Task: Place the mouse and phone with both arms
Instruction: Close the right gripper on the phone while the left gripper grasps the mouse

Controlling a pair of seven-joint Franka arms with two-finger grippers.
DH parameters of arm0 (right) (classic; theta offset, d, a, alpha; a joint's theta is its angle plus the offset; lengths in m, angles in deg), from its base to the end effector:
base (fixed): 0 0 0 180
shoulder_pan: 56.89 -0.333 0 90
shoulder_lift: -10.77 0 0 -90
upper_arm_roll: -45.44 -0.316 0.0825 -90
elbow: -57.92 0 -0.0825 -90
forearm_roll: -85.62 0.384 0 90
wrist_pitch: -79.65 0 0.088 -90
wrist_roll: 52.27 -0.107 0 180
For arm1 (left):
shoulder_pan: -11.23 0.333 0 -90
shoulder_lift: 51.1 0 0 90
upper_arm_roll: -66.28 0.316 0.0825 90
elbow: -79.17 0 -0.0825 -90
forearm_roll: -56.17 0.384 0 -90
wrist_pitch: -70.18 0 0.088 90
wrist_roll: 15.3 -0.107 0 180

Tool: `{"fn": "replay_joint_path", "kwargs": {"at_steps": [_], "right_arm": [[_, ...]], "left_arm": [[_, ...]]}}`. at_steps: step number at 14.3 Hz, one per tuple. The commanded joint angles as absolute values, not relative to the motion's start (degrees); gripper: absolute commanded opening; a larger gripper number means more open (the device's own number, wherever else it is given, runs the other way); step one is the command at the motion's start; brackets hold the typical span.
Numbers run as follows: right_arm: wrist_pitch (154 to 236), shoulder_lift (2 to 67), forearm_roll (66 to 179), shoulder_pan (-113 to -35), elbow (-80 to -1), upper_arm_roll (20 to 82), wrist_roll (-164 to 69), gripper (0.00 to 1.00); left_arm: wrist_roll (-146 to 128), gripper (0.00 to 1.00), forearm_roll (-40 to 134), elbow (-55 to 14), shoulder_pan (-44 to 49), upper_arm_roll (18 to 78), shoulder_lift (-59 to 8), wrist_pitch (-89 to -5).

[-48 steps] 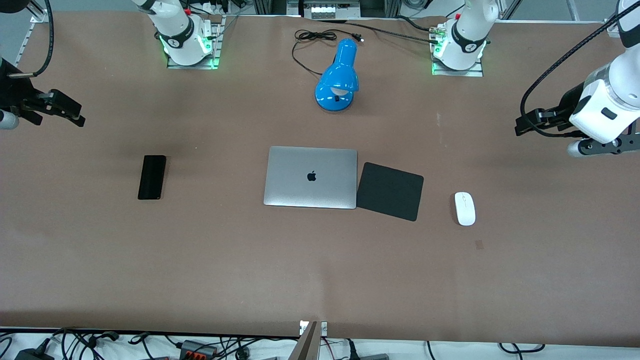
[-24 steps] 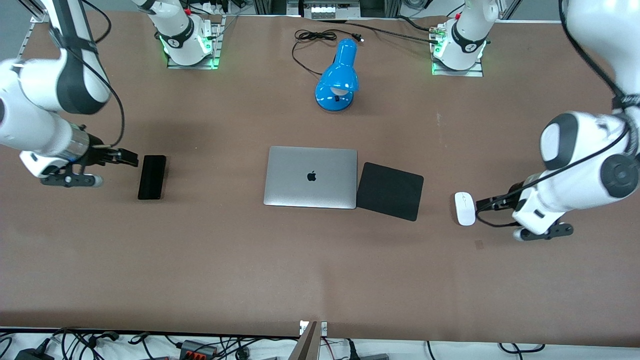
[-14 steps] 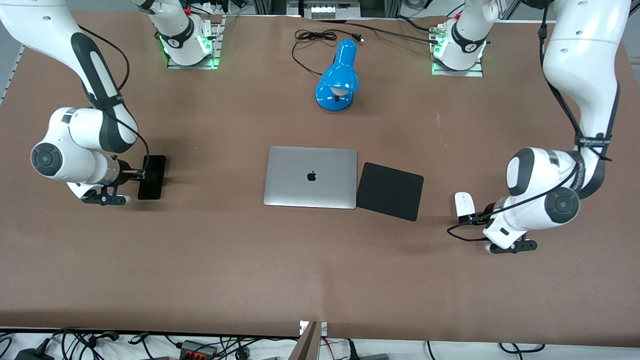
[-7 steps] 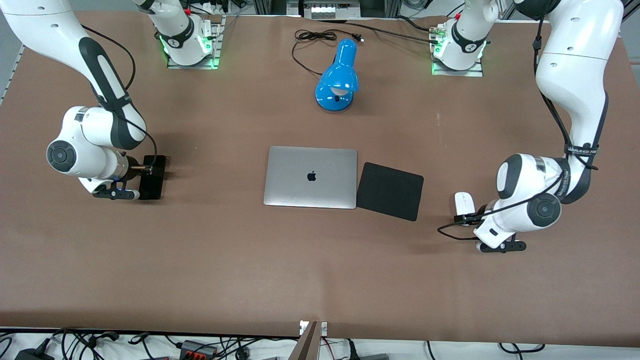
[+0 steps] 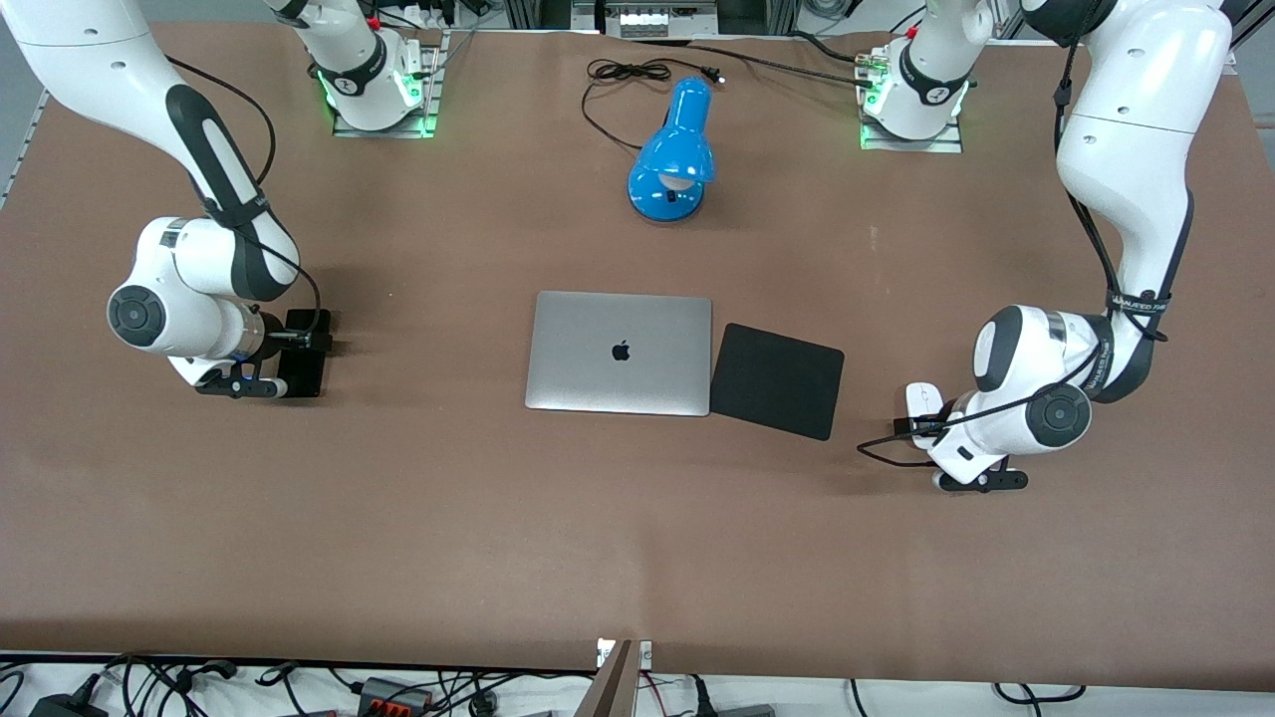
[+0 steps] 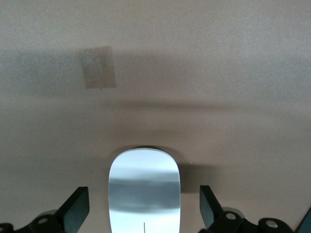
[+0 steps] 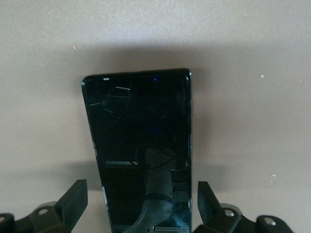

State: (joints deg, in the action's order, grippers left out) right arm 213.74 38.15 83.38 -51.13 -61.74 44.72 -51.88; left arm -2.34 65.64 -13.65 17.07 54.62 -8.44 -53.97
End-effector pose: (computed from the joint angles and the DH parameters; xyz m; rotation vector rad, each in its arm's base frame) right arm 0.5563 -0.0495 0.1744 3.1122 -0.0802 -0.3541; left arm 0.6686 -0.0474 0.1792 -3.1123 -0.0924 0.2788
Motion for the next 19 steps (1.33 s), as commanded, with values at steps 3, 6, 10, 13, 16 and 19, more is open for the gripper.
{"fn": "replay_joint_path", "kwargs": {"at_steps": [3, 6, 10, 13, 16, 19], "right_arm": [[215.4, 38.8, 82.3, -50.8, -62.2, 44.3, -52.1, 1.00], [215.4, 39.6, 82.0, -51.0, -62.0, 44.3, -51.9, 1.00], [215.4, 39.8, 79.7, -50.9, -61.7, 44.3, -52.0, 1.00], [215.4, 40.3, 79.7, -50.9, -61.4, 44.3, -52.0, 1.00], [215.6, 40.9, 79.6, -50.9, -61.0, 44.3, -52.0, 1.00], [215.7, 41.3, 79.6, -50.9, -60.9, 44.3, -52.1, 1.00]], "left_arm": [[-2.7, 0.93, 67.1, -15.2, 17.2, 54.4, -8.7, -54.7], [-2.8, 0.80, 67.0, -15.4, 17.2, 54.4, -8.7, -54.7], [-2.8, 0.67, 67.1, -15.4, 17.1, 54.4, -8.8, -54.5], [-2.9, 0.57, 67.1, -15.1, 17.0, 54.3, -9.2, -54.1], [-2.3, 0.49, 67.1, -14.2, 16.0, 52.8, -10.0, -51.6], [-1.9, 0.47, 66.5, -10.1, 12.8, 51.8, -10.4, -46.0]]}}
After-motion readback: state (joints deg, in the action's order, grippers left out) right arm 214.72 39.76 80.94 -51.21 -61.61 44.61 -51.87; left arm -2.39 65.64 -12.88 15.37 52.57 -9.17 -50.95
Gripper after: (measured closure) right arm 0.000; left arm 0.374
